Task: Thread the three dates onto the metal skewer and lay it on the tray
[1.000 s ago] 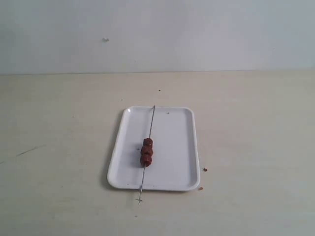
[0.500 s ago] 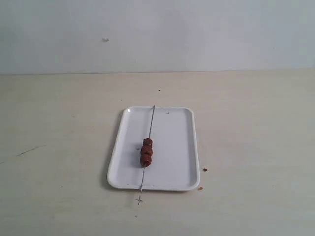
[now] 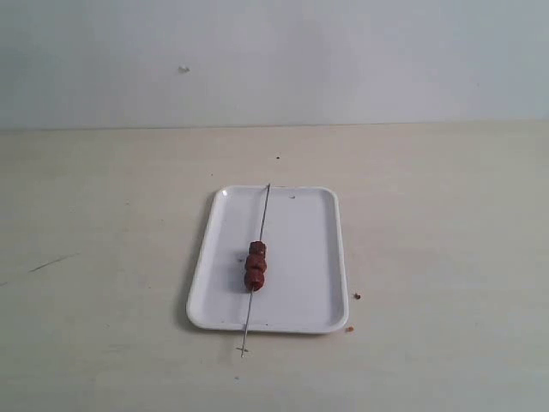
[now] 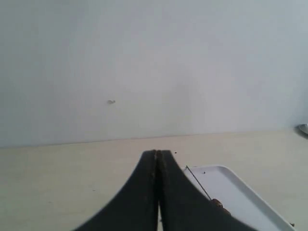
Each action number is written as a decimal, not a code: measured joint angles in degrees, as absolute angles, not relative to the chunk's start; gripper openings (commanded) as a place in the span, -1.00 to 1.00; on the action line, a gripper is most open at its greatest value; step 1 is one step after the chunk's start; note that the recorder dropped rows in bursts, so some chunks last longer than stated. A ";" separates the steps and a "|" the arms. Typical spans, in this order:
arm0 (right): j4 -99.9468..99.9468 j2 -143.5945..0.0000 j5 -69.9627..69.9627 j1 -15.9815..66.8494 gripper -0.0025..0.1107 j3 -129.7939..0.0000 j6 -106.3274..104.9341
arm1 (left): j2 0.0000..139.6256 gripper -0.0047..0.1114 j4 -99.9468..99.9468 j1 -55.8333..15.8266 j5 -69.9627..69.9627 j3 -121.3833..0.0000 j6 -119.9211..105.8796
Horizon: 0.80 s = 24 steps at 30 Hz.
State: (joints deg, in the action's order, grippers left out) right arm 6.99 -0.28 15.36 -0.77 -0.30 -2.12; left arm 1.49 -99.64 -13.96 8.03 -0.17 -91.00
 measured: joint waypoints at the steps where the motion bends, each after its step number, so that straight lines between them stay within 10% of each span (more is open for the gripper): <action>1: 6.99 -0.28 15.36 -0.77 -0.96 -0.30 -2.12 | 1.49 -0.92 -99.64 -13.96 8.03 -0.17 -91.00; 16: 7.93 -0.28 15.48 -0.77 -0.96 -0.30 -1.88 | 1.49 -0.92 -87.17 -13.96 8.55 -0.17 -87.71; 24: 8.03 -0.28 15.48 -0.77 -0.96 -0.30 -1.88 | 1.49 -0.92 -40.62 -13.86 0.00 0.05 -30.10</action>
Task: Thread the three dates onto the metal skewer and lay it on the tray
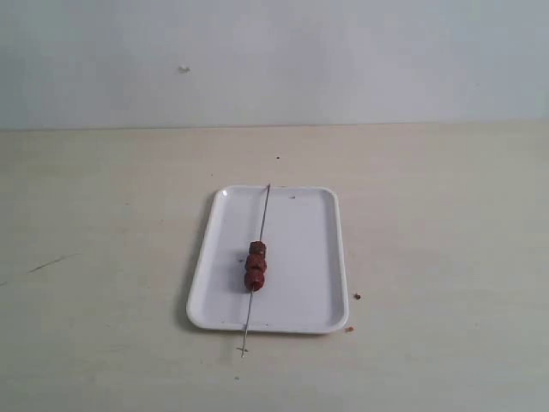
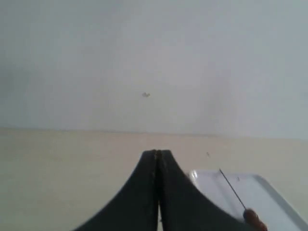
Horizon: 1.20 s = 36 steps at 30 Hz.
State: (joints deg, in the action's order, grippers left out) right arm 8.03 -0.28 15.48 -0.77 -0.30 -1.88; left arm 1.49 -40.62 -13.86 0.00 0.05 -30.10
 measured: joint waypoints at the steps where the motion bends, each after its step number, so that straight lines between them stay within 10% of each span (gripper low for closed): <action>1: 8.03 -0.28 15.48 -0.77 -0.96 -0.30 -1.88 | 1.49 -0.92 -36.76 -13.86 -1.37 0.05 -26.26; 36: 8.17 -0.28 15.59 -0.77 -0.96 -0.30 -1.77 | 1.49 -0.92 -6.80 -13.44 18.95 0.14 -8.61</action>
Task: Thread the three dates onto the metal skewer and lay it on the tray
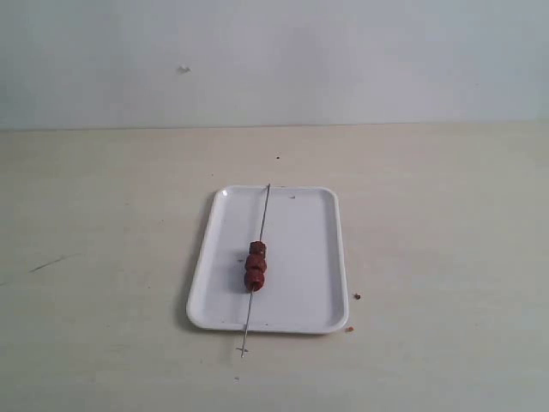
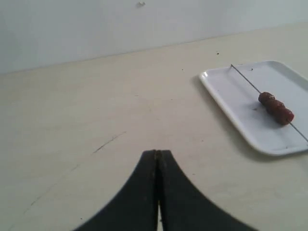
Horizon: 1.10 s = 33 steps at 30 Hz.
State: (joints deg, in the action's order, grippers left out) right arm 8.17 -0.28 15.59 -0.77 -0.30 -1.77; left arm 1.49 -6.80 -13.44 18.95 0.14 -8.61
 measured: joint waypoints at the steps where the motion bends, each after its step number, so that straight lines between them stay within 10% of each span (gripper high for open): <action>1: 8.17 -0.28 15.59 -0.77 -0.96 -0.30 -1.77 | 1.49 -0.92 -6.80 -12.79 18.95 0.14 -8.61; 10: 8.17 -0.28 15.59 -0.77 -0.96 -0.30 -1.77 | 1.49 -0.92 -6.69 -1.29 19.06 0.14 -8.61; 33: 8.17 -0.28 15.59 -0.77 -0.96 -0.30 -1.77 | 1.49 -0.92 -6.69 -0.68 19.06 0.14 -8.61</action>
